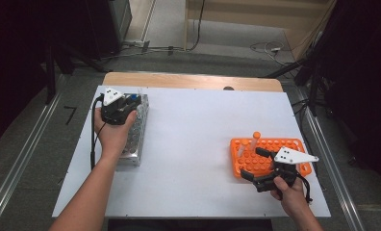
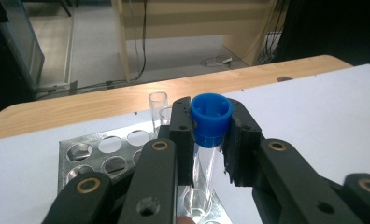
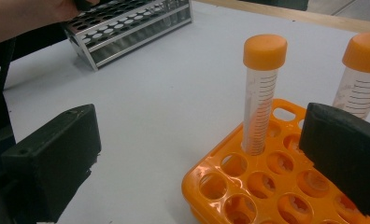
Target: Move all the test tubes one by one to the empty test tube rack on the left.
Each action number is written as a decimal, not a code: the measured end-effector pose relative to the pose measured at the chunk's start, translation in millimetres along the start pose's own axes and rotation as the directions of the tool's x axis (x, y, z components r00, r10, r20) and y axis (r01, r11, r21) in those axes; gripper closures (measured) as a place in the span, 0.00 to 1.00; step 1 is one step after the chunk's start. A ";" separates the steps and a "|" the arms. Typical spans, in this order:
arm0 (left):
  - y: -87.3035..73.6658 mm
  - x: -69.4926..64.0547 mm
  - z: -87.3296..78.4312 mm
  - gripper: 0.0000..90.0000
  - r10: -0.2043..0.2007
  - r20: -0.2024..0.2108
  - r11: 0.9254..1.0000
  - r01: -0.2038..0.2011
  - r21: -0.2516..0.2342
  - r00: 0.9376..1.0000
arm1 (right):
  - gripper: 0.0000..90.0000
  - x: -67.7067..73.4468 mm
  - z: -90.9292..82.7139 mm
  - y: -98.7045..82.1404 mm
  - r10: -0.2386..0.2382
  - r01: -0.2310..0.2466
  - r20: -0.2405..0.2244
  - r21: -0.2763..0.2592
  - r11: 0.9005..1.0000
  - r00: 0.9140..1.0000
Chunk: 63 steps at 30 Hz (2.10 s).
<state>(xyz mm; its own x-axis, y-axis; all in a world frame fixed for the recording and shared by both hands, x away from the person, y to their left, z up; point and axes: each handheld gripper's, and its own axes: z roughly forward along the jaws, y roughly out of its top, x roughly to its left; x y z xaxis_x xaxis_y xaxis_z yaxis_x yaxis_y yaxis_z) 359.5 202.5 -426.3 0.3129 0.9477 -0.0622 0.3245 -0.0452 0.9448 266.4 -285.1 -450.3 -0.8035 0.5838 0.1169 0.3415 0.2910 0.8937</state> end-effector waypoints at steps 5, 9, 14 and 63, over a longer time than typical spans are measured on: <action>0.7 -2.2 -1.4 0.84 0.013 -0.019 1.000 -0.013 0.006 1.000 | 0.00 -0.5 -0.4 -0.3 0.006 -0.006 0.009 -0.002 1.000 1.000; -0.1 -2.0 -4.4 0.83 -0.002 -0.053 1.000 0.003 0.010 0.999 | 0.00 -1.6 -0.9 -0.5 0.005 -0.005 0.010 -0.005 1.000 1.000; -5.1 -5.1 -4.9 0.83 -0.006 -0.069 0.999 0.010 0.051 0.998 | 0.00 -3.3 -1.7 -0.9 0.008 -0.008 0.013 -0.005 1.000 1.000; -19.9 -79.2 -93.5 0.00 -0.010 0.290 0.998 0.025 -0.049 0.957 | 0.57 -46.1 22.7 0.6 0.201 -0.222 0.279 0.044 0.974 0.939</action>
<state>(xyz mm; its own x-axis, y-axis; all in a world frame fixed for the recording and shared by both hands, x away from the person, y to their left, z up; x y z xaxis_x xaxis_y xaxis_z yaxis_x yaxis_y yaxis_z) 244.8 157.9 -410.0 0.5547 0.8161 -0.1621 0.2882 -0.0056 0.9576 314.8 -294.5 -464.9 -0.5492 0.8185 0.1686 0.5323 0.1871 0.8256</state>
